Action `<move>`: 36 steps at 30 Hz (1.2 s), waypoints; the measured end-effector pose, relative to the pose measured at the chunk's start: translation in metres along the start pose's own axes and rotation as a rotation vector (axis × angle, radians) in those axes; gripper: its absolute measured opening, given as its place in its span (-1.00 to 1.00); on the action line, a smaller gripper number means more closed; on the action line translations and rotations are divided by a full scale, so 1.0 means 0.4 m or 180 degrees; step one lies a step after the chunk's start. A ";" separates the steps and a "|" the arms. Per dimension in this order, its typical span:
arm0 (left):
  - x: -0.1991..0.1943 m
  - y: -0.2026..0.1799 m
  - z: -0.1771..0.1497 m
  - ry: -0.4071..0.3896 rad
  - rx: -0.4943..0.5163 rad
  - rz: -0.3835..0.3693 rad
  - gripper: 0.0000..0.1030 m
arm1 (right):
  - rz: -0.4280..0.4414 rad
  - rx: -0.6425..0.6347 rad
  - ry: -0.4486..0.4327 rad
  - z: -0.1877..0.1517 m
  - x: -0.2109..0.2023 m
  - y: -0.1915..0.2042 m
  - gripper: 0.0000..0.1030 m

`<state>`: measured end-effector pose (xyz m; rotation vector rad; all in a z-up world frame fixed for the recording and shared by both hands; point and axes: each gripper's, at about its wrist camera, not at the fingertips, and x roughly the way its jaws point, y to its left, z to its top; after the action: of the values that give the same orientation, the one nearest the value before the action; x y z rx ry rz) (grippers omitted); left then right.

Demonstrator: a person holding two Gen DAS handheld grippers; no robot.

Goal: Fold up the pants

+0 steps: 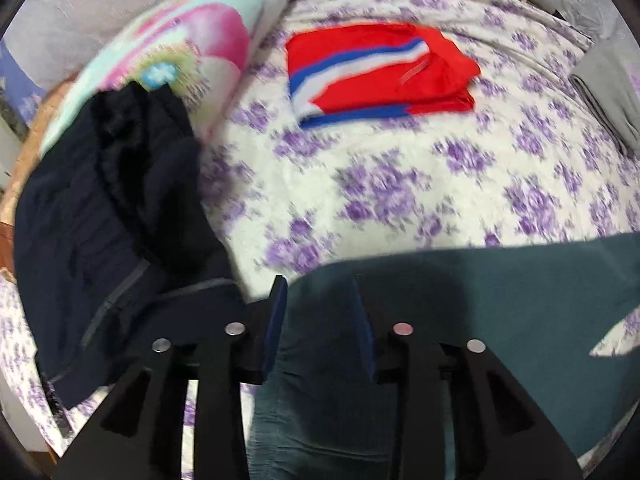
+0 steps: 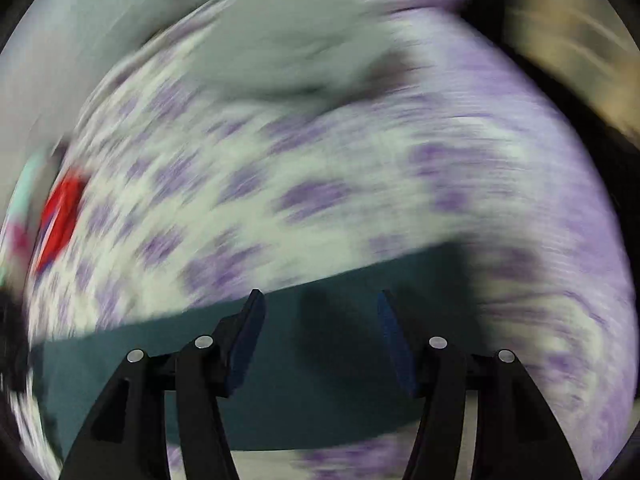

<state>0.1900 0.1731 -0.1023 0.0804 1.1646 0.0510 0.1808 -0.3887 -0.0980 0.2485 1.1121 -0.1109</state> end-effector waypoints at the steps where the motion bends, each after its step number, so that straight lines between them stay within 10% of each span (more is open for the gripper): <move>1: 0.011 -0.002 -0.007 0.0026 0.0057 0.0000 -0.22 | 0.0063 -0.0226 0.0074 -0.004 0.014 0.051 0.13; 6: 0.091 -0.017 -0.037 0.0280 0.0328 0.0204 -0.22 | -0.0231 -0.0823 0.0438 -0.019 0.119 0.191 -0.07; 9: 0.109 -0.018 -0.033 0.0359 0.0381 0.0273 -0.53 | -0.0189 -0.0778 0.0257 0.011 0.092 0.208 -0.63; 11: 0.083 -0.002 -0.020 0.0288 0.0241 -0.0009 -0.55 | -0.0005 -0.0779 0.0093 0.024 0.049 0.221 -0.40; 12: 0.075 0.002 -0.015 0.0253 0.0241 -0.0095 -0.55 | 0.0023 -0.0837 0.0054 0.028 0.030 0.234 0.25; 13: 0.072 0.004 -0.012 0.0233 0.0282 -0.0130 -0.53 | 0.0014 -0.0940 -0.0003 0.028 0.016 0.250 0.41; 23: 0.146 -0.045 0.012 0.0439 0.1359 -0.0177 -0.56 | 0.0395 -0.2178 0.0363 -0.011 0.080 0.398 0.39; 28: 0.142 -0.060 0.005 0.0400 0.1736 -0.0288 -0.93 | 0.0425 -0.2565 0.0604 -0.054 0.127 0.458 -0.85; 31: 0.130 -0.078 -0.004 0.0203 0.1941 -0.0062 -0.93 | 0.0551 -0.2563 0.0536 -0.030 0.093 0.459 -0.89; 36: 0.095 -0.029 0.073 0.0008 0.1312 -0.0271 -0.93 | 0.0577 -0.2007 0.0238 0.066 0.068 0.410 -0.88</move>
<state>0.2317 0.1635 -0.1266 0.3944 1.1657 -0.2654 0.2505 -0.2359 -0.0881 -0.2137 1.1391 0.4103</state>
